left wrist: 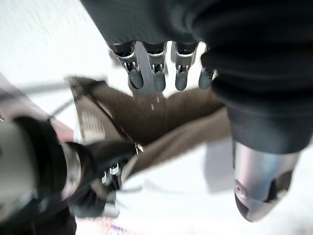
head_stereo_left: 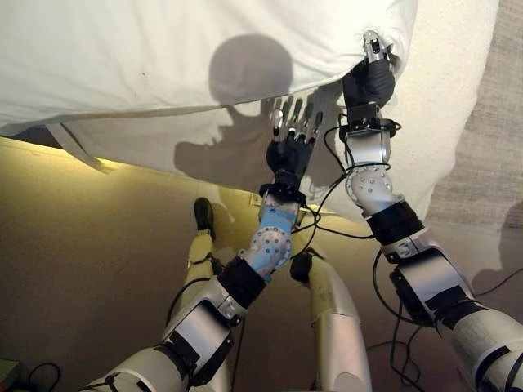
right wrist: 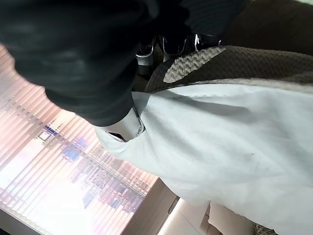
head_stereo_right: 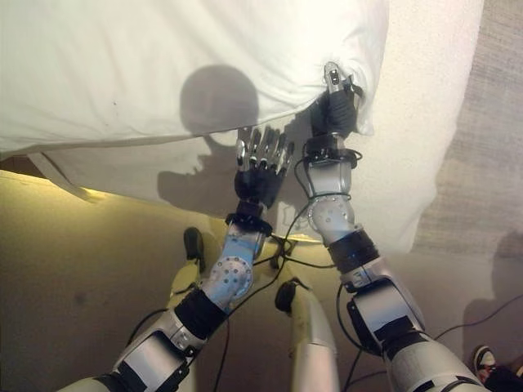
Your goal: Make the bed
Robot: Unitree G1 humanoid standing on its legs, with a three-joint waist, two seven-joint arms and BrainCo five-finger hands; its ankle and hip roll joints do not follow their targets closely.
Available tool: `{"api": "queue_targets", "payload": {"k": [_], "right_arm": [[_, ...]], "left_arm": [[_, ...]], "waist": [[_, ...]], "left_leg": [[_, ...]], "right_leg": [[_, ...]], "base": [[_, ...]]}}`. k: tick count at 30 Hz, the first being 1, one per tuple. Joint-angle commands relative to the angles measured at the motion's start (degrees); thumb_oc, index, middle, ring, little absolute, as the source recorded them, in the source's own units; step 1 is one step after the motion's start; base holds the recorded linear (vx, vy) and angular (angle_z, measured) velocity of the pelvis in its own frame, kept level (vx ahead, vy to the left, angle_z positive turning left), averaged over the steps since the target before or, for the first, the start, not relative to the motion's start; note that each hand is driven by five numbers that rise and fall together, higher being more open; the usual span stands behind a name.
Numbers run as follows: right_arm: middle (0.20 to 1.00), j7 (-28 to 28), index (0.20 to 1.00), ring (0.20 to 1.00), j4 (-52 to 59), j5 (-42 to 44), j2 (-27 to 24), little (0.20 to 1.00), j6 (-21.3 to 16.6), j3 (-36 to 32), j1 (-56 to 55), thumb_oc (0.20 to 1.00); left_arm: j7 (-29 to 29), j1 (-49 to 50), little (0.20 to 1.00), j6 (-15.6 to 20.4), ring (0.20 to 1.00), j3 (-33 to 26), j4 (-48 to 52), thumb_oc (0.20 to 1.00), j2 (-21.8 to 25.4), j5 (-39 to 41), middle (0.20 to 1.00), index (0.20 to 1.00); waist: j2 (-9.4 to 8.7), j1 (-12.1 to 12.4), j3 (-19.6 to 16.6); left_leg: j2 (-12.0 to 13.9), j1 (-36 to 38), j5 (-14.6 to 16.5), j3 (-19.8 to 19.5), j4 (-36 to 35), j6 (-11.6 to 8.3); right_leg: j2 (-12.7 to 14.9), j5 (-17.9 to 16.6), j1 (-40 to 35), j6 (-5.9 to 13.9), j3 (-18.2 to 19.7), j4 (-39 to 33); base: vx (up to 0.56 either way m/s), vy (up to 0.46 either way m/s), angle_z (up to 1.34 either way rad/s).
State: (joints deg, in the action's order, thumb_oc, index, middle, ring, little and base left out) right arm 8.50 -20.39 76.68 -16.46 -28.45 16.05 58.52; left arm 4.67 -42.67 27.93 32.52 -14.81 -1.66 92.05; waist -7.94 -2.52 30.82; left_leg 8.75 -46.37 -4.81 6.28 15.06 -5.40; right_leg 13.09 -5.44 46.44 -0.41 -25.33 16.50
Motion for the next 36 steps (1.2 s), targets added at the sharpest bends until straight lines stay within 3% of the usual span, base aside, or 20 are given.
{"api": "queue_targets", "payload": {"k": [1,20,36], "right_arm": [[0.200,-1.2,0.200,0.200,4.4,-1.7,-0.8,0.200,-4.2,-1.7,3.1,0.200],[0.200,-2.4,0.200,0.200,3.6,-1.2,-1.0,0.200,-3.4,-1.5,2.0,0.200],[0.200,-3.2,0.200,0.200,2.1,-0.9,-1.3,0.200,-2.5,-2.5,2.1,0.200]], "left_arm": [[-2.5,-1.5,1.000,-1.3,1.000,1.6,2.5,1.000,-3.2,-0.6,1.000,1.000],[-0.6,-7.3,1.000,1.9,1.000,-1.6,3.0,1.000,-2.2,-5.5,1.000,1.000],[2.4,-12.0,1.000,6.2,1.000,-8.1,2.9,1.000,0.9,-9.2,1.000,1.000]], "waist": [[-1.63,0.0,-1.0],[-2.76,-0.5,-1.0],[-1.84,-0.5,-1.0]], "left_leg": [[0.2,2.9,6.5,1.2,1.6,0.70],[0.6,3.6,6.6,1.7,2.0,0.47],[0.8,3.2,7.1,1.7,3.4,0.39]], "right_leg": [[2.0,1.0,1.6,12.18,-1.2,5.5],[1.7,0.9,0.9,12.05,-1.2,5.2],[1.7,1.2,1.1,12.13,-1.1,6.2]], "base": [[0.00,0.000,0.00],[0.00,0.000,0.00],[0.00,0.000,0.00]]}}
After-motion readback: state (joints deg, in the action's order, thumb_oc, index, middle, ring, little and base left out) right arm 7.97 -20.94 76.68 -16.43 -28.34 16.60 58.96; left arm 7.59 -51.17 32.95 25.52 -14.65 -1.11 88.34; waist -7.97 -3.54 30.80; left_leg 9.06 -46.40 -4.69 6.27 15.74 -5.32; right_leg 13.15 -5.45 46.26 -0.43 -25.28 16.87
